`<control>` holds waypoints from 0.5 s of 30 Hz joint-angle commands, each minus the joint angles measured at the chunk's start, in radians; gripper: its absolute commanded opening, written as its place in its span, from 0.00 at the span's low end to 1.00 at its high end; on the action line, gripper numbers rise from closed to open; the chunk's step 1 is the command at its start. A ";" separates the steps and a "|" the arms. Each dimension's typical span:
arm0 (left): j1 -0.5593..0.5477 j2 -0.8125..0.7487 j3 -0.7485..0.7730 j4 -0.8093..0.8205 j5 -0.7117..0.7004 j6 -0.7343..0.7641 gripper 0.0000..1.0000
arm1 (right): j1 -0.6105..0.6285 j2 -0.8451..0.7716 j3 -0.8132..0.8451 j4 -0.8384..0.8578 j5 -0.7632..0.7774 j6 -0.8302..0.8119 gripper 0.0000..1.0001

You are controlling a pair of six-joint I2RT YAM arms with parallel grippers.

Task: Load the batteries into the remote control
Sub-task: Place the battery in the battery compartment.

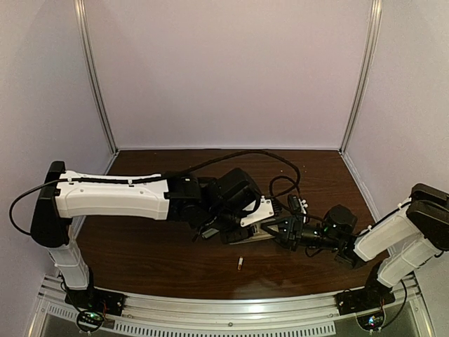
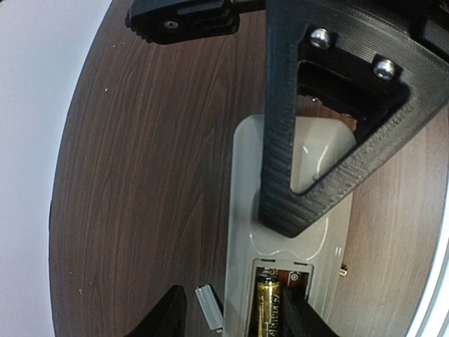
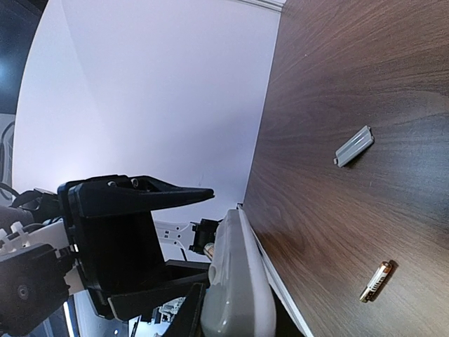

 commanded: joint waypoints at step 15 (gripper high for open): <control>0.024 -0.337 -0.293 0.317 0.201 0.050 0.48 | 0.006 -0.013 -0.020 0.055 -0.032 0.020 0.00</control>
